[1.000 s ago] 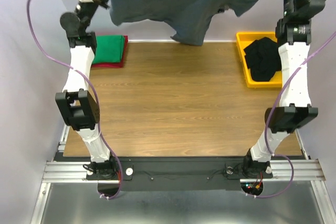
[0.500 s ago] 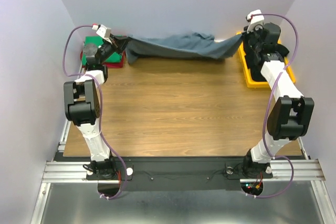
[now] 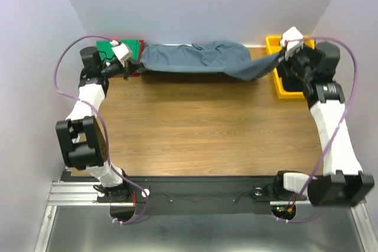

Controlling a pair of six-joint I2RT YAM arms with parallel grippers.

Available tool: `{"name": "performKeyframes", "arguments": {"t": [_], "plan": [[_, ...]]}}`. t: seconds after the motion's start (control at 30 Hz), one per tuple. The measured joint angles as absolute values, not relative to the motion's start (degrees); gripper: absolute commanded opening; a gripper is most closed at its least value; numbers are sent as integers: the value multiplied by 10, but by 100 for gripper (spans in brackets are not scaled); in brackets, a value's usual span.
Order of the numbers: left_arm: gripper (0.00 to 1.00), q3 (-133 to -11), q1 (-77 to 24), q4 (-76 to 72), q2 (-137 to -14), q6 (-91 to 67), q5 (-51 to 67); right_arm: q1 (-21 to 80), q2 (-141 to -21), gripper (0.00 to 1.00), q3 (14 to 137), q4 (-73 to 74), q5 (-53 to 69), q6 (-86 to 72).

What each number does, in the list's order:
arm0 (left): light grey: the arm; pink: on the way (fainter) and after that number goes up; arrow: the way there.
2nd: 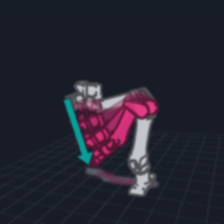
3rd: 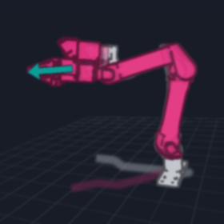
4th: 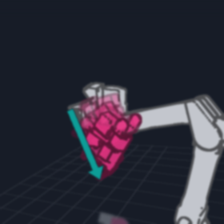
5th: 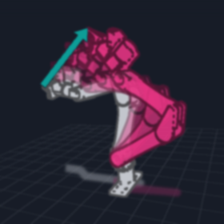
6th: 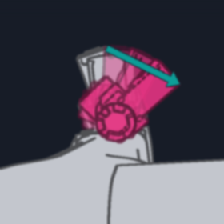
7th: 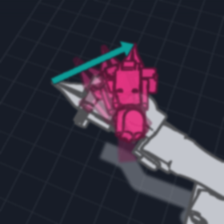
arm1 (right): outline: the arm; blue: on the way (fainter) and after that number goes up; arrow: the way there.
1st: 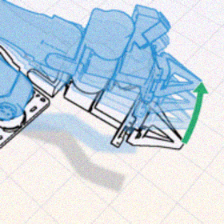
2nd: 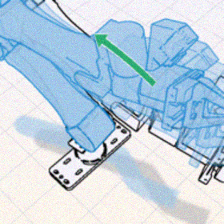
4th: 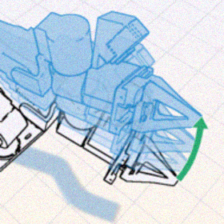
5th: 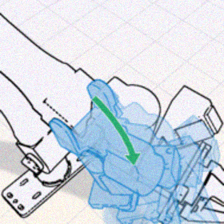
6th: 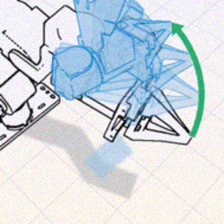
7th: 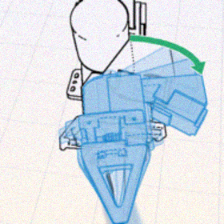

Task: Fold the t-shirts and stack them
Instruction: Flatten the tshirt out

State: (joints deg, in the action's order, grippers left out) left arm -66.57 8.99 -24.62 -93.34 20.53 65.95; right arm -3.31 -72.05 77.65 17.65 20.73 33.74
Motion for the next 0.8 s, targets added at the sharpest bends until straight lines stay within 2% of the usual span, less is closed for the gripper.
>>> {"name": "performKeyframes", "arguments": {"t": [0.13,0.23,0.27,0.3,0.33,0.4,0.43,0.53,0.57,0.6,0.67,0.8], "plan": [[0,-706,89,114,-894,551,640,-33,-626,1,694,273,244,410],[13,-686,87,312,-898,778,599,-33,-578,1,624,335,262,470],[18,-661,88,360,-899,832,584,-33,-554,6,587,373,268,503],[24,-638,88,393,-898,875,570,-33,-537,13,562,411,272,531],[37,-605,88,425,-894,921,555,-33,-516,45,533,462,277,572],[42,-539,88,471,-878,984,520,-33,-481,80,497,540,283,640],[42,-519,88,478,-866,1001,510,-33,-458,84,484,574,282,660],[53,-460,88,488,-779,1020,464,-33,-384,88,466,629,281,724],[60,-456,88,489,-759,1020,458,-33,-362,88,468,640,281,736],[78,-456,88,489,-726,1018,449,-33,-355,90,474,648,280,740],[78,-458,89,484,-686,1011,444,-33,-383,89,497,654,280,737],[70,-464,91,468,-667,969,452,-33,-548,77,574,644,286,674]]}}
